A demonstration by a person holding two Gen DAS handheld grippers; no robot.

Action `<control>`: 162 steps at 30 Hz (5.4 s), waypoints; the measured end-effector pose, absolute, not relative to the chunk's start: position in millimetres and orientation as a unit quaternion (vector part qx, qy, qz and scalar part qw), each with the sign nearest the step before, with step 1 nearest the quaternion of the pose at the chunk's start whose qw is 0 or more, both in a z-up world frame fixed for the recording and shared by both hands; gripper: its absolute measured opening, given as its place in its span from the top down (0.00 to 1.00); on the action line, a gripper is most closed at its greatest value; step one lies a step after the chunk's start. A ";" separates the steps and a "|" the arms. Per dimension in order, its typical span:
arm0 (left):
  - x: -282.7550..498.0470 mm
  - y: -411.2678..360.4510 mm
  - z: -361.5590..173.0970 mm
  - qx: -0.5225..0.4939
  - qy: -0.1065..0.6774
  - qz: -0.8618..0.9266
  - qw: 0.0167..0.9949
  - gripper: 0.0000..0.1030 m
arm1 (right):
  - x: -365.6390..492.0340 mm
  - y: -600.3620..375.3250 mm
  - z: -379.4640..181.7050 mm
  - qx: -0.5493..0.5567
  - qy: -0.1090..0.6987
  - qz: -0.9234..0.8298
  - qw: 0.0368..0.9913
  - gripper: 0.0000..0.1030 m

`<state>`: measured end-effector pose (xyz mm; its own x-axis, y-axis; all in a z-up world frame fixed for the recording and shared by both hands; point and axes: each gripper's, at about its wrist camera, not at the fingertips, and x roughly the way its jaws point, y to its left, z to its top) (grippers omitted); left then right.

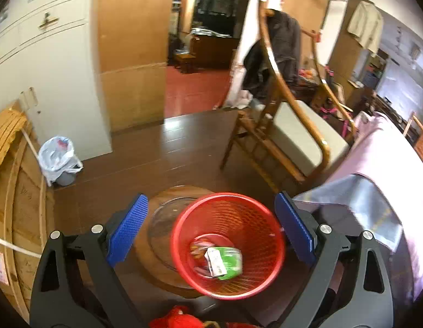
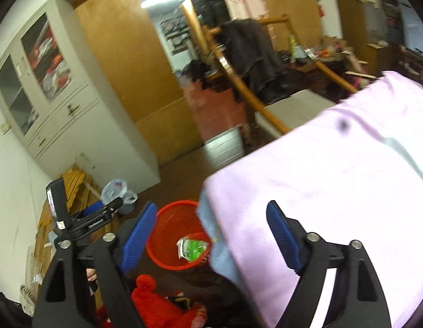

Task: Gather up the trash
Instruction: 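Bring both open tools back over the table toward the remaining trash, then close the left tool on the white paper cup lying on its side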

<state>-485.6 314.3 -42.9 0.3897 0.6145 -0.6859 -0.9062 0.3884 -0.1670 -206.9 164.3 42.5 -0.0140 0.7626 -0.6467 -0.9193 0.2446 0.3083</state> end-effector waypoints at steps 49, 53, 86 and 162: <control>-85.4 -3.5 25.7 -0.038 0.373 0.084 0.923 0.08 | 11.0 -313.2 40.5 0.082 0.347 0.267 0.895 0.06; -66.4 -6.8 22.0 -0.040 0.383 0.074 0.920 0.08 | 31.4 -312.4 30.4 0.085 0.359 0.266 0.891 0.06; 101.5 47.0 -18.7 -0.142 0.430 0.128 0.882 0.08 | 90.2 -301.9 -27.4 0.092 0.416 0.286 0.858 0.05; 96.5 52.2 -3.5 -0.167 0.400 0.047 0.900 0.29 | 100.9 -300.7 -39.3 0.046 0.435 0.228 0.870 0.05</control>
<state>96.5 52.2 -3.5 0.6759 -0.0481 -0.7354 -0.2190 0.9397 -0.2628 100.9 -300.7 -39.3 0.5182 0.4363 -0.7356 -0.3567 0.8920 0.2777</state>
